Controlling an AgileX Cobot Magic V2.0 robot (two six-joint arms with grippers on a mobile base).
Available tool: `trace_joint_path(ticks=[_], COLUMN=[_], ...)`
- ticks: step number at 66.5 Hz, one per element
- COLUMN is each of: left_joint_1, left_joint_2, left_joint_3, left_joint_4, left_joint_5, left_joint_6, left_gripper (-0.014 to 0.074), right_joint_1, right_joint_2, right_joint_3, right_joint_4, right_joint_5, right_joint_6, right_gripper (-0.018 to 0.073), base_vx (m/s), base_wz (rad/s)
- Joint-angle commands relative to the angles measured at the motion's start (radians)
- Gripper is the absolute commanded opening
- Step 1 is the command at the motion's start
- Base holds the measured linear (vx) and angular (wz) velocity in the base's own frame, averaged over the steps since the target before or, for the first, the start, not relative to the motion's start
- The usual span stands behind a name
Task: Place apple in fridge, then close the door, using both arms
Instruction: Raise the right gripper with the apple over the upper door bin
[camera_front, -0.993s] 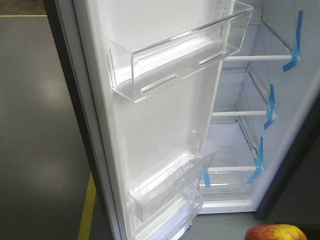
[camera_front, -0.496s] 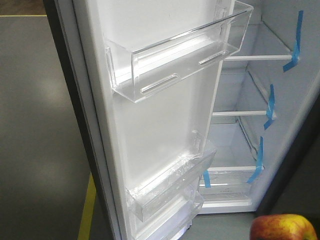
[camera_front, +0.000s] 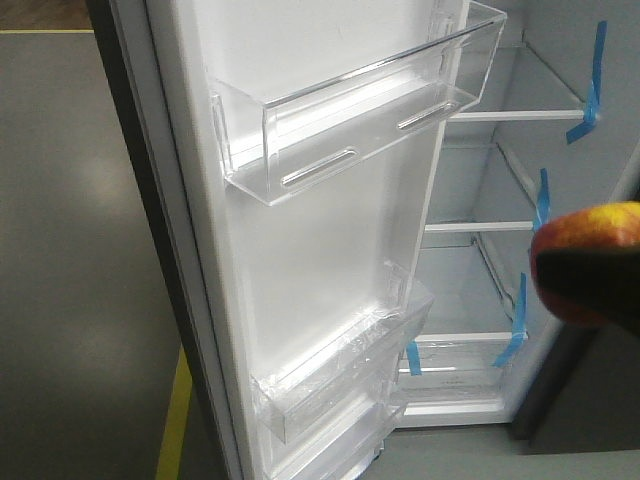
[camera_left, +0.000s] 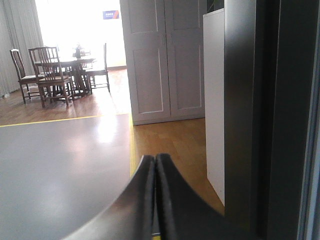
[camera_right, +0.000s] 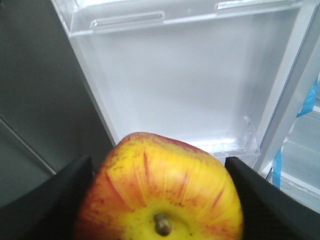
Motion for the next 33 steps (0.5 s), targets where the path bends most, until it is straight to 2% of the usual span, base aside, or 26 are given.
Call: trace_joint_path(ticks=[1,33], left_joint_1=[-0.007,-0.007], left_joint_2=[-0.015,-0.015], left_joint_3=[-0.017,-0.017], left_joint_4=[-0.004,-0.004], left_joint_5=[-0.069,-0.069], left_joint_6=[-0.011,-0.011], left_gripper=[-0.0006,-0.0006], right_joint_1=[-0.003,0.006], right_joint_2=[0.073,0.474], right_joint_3=[-0.117,-0.611], right_joint_4=[0.043,0.130], right_joint_5=[-0.051,0.075], right_joint_6=[-0.013,-0.049], right_gripper=[0.0151,0.0163], base_vx=[0.00,0.00], base_wz=[0.00,0.00])
